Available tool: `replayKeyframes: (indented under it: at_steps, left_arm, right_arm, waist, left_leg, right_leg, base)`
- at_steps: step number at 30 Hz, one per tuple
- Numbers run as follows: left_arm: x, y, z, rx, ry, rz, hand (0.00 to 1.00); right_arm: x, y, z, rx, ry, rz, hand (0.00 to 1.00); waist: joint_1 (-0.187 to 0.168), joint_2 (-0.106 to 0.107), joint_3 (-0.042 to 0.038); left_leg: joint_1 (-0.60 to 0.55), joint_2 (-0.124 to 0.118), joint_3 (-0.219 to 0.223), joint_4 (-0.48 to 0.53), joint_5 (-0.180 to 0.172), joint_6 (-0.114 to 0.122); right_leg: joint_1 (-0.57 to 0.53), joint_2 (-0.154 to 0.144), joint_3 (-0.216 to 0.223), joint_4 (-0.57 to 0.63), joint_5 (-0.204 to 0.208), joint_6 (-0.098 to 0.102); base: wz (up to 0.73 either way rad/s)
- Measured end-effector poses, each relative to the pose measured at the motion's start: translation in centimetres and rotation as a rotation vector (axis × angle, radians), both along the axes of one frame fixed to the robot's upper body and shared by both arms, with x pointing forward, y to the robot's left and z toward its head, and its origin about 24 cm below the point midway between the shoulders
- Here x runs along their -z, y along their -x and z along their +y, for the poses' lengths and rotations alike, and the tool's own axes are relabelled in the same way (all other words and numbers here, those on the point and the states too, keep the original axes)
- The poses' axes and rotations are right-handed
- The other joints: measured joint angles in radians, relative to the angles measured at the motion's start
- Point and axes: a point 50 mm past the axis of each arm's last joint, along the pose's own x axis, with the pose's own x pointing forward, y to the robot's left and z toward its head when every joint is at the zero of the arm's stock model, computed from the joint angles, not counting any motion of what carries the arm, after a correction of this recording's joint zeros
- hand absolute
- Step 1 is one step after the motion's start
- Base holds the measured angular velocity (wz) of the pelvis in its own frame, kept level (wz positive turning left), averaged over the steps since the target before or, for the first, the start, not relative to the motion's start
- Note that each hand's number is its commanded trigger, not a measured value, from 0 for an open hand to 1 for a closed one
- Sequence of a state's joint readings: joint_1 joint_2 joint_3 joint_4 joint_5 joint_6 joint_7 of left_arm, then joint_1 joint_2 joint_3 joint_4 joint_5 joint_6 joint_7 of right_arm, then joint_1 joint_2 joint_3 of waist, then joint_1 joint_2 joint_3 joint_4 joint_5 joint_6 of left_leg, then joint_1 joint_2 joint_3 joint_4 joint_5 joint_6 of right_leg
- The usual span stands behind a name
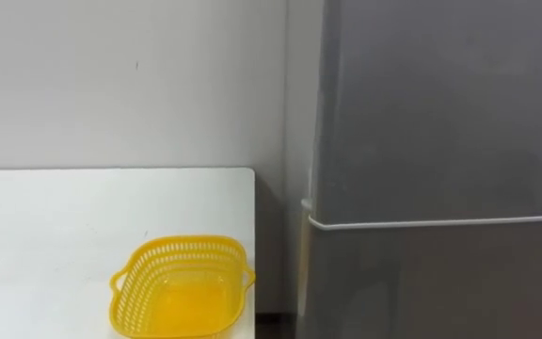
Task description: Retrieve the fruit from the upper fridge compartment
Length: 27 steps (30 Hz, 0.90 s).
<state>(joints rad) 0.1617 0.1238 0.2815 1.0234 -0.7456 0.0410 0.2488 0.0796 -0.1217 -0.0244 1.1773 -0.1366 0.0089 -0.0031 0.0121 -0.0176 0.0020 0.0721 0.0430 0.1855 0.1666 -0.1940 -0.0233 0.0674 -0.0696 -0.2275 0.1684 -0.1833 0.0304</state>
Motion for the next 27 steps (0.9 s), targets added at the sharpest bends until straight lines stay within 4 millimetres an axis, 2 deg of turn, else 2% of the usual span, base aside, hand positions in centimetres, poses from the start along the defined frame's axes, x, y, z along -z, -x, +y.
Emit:
replayKeyframes:
  at_steps: [7,11,14,20,22,24,27]
  left_arm:
    - [-1.6,-3.0,1.8,-0.465,0.021,-0.225,0.0]
    - [-3.0,-4.3,2.9,-0.608,0.005,-0.314,0.0]
    - [-4.8,-5.5,4.5,-0.685,-0.06,-0.389,0.0]
    - [-11.6,-8.9,7.7,-0.686,-0.29,-0.561,0.0]
    - [-15.8,-10.2,8.5,-0.674,-0.407,-0.675,0.0]
    - [-18.1,-10.5,8.8,-0.634,-0.529,-0.728,0.0]
    - [-21.2,-10.7,9.0,-0.601,-0.664,-0.812,0.0]
  right_arm:
    - [-0.2,0.3,-0.4,-0.012,0.028,-0.006,0.0]
    - [-0.3,0.3,-0.6,-0.026,0.048,-0.015,0.0]
    - [-0.4,0.4,-0.9,-0.06,0.08,-0.017,0.0]
    - [-0.5,1.6,-1.9,-0.08,0.144,0.009,0.0]
    - [-0.6,2.1,-2.1,-0.078,0.161,0.015,0.0]
    - [-0.7,2.2,-2.4,-0.088,0.171,0.021,0.0]
    - [-0.7,2.2,-2.5,-0.09,0.176,0.029,0.0]
  waist:
    - [0.039,0.006,-0.0007]
    - [0.051,0.008,-0.0016]
    - [0.054,0.012,-0.0031]
    - [0.075,0.03,-0.0092]
    - [0.079,0.034,-0.0105]
    - [0.078,0.042,-0.0129]
    - [0.078,0.05,-0.0114]
  left_leg:
    - [0.01,0.0,-0.005,-0.012,-0.002,0.001]
    - [0.01,0.0,-0.006,-0.014,-0.002,0.001]
    - [0.01,0.0,-0.003,-0.014,-0.002,0.001]
    - [0.004,-0.001,-0.007,-0.015,-0.002,0.001]
    - [0.008,-0.001,-0.009,-0.017,-0.002,0.001]
    - [0.012,-0.002,-0.009,-0.017,-0.002,0.001]
    - [0.014,-0.001,-0.008,-0.015,-0.002,0.001]
  right_leg:
    - [-0.004,0.002,0.005,0.003,0.0,0.0]
    - [-0.004,0.003,0.006,0.006,0.002,-0.001]
    - [-0.005,0.003,0.005,0.006,0.002,-0.001]
    - [-0.016,0.002,0.006,0.011,0.002,-0.001]
    - [-0.013,0.002,0.005,0.013,0.002,-0.001]
    - [-0.013,0.001,0.009,0.017,0.002,-0.001]
    - [-0.013,0.003,0.015,0.017,0.002,-0.001]
  base:
    - [-0.03]
    - [0.0]
    - [-0.02]
    - [-0.02]
    - [0.0]
    - [-0.07]
    - [-0.03]
